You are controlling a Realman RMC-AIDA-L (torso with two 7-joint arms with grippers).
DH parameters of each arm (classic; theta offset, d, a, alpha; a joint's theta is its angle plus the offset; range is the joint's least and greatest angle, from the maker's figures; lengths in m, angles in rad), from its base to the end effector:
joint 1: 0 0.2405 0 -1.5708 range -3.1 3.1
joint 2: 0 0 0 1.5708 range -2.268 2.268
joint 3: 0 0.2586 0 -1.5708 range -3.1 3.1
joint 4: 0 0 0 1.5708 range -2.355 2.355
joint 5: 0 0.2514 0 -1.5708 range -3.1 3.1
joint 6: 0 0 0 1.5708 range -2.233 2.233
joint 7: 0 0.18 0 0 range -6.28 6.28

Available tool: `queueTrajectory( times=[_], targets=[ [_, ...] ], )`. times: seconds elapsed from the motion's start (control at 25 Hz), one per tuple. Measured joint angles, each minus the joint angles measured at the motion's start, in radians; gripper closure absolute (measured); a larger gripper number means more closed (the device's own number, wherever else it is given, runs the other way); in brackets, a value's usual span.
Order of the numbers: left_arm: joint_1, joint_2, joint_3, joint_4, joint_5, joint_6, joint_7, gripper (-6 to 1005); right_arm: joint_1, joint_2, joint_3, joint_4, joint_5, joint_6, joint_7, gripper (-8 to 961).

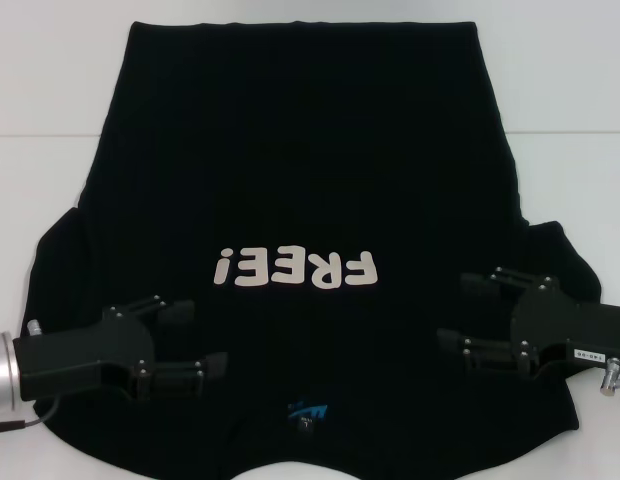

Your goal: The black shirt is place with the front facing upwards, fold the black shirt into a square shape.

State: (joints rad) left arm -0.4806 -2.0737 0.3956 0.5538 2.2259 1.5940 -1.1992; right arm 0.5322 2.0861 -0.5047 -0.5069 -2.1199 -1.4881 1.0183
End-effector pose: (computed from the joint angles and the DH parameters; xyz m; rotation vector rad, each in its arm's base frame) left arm -0.3327 0.3379 -0.0317 -2.6511 -0.6815 -0.6563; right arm 0.3091 0.3641 -0.0523 -2.6642 0.3919 0.6140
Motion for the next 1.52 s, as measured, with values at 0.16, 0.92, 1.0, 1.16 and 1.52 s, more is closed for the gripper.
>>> queueTrajectory(
  times=[0.16, 0.92, 1.0, 1.16, 1.52],
  targets=[
    [0.002, 0.000, 0.000, 0.000, 0.000, 0.013, 0.000, 54, 0.004, 0.000, 0.000, 0.002, -0.002, 0.000, 0.000, 101],
    [-0.023, 0.151, -0.067, 0.031, 0.007, 0.088, -0.862, 54, 0.009, 0.000, -0.002, 0.008, 0.000, 0.025, 0.009, 101],
    [-0.014, 0.167, -0.082, 0.062, 0.027, 0.049, -1.017, 54, 0.009, 0.000, -0.002, 0.013, 0.000, 0.031, 0.009, 101],
    [-0.008, 0.202, -0.104, 0.087, 0.083, 0.021, -1.149, 54, 0.009, 0.002, -0.004, 0.016, 0.000, 0.048, 0.009, 101],
    [-0.019, 0.208, -0.103, 0.124, 0.250, -0.057, -1.251, 53, 0.016, 0.003, 0.003, 0.021, 0.000, 0.044, 0.016, 101]
  ],
)
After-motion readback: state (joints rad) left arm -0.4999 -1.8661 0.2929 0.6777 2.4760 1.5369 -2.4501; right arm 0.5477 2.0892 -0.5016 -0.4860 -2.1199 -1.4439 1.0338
